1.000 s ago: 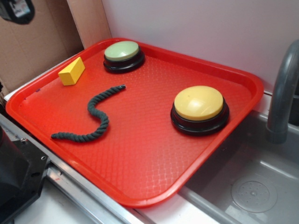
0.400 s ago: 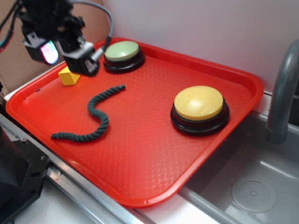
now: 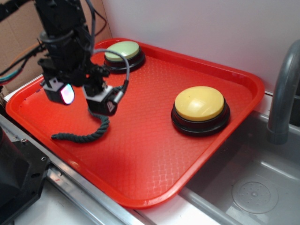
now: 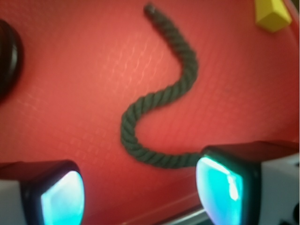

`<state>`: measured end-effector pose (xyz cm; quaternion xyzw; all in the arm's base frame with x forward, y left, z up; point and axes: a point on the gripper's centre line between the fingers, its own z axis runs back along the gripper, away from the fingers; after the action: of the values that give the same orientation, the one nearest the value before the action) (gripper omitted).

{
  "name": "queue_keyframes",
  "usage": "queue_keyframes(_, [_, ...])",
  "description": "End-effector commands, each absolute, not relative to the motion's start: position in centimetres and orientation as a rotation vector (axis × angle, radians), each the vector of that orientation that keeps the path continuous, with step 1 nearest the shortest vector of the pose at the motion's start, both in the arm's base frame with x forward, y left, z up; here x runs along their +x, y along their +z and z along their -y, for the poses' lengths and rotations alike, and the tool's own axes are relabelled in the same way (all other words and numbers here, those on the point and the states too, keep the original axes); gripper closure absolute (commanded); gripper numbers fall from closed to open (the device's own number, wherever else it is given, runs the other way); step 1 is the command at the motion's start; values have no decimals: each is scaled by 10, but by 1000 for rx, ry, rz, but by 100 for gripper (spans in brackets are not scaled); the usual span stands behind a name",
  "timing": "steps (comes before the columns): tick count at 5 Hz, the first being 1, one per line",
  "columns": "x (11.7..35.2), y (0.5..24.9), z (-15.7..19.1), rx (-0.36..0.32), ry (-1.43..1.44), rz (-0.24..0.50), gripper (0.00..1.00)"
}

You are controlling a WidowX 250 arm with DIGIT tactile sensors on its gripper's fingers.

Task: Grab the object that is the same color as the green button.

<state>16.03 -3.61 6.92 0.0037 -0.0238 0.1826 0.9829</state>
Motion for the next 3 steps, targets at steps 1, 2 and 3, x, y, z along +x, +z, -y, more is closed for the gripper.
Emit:
queue_keyframes(1, [179,37,30,-52,407,36,0])
queue_keyframes(2, [190,23,24,-43,419,26,0])
queue_keyframes(3, [197,18,24,-73,433,16,6])
